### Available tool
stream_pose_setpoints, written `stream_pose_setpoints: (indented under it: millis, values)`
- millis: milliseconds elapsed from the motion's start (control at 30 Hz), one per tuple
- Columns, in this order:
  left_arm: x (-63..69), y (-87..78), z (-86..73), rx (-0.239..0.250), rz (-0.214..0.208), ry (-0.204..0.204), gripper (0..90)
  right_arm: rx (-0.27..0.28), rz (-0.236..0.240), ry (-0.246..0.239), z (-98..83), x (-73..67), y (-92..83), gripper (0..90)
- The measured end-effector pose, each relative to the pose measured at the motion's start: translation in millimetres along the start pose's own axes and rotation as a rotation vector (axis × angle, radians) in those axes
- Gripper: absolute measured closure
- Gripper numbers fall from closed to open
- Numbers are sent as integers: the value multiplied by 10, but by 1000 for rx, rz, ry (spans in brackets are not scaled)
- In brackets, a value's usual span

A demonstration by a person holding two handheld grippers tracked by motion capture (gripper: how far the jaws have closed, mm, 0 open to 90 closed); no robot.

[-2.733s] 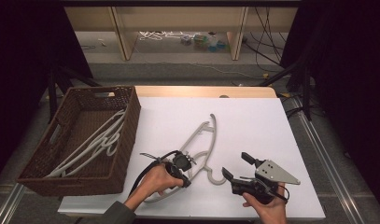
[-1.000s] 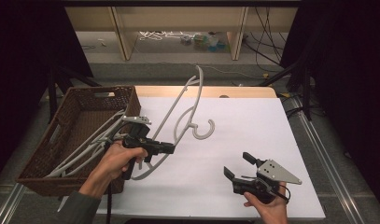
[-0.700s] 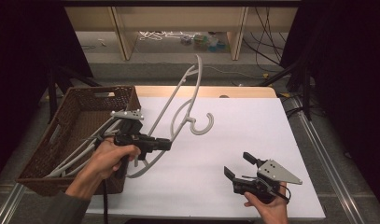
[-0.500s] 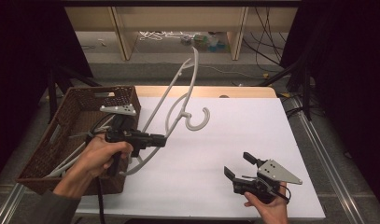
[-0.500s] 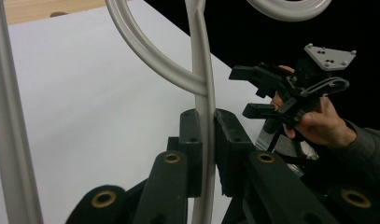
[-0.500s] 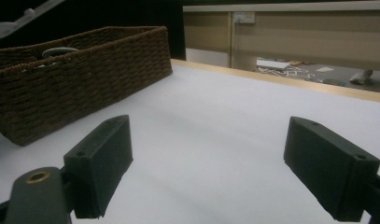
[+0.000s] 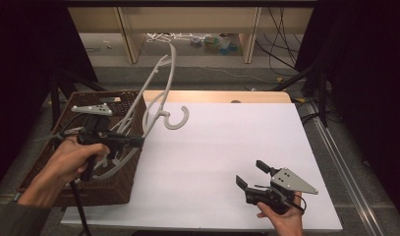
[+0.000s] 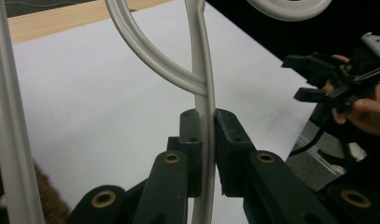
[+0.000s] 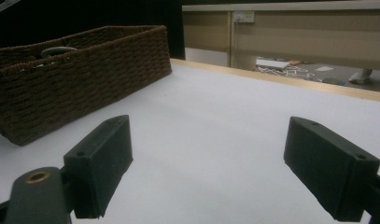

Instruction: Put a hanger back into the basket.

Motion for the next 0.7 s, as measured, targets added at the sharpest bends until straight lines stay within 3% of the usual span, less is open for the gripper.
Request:
stream_pose_setpoints:
  millis: [267,700]
  values:
    - [-242,-189,-153,-14,51,18,818,-18,-13,-8,-12,13,-9,162]
    - [-648,-340,-401,-67,123,-36,818,-36,-9,1,-26,12,-16,162]
Point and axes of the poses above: each handheld gripper's, and its own axes: y roughly forward along the jaws, z roughly out of its top, x roughly to its right, the point moved 8 cm from there along y, roughly forward along the jaws, and after that the axes turned 6 degrees about -y, right-handed, at the moved point
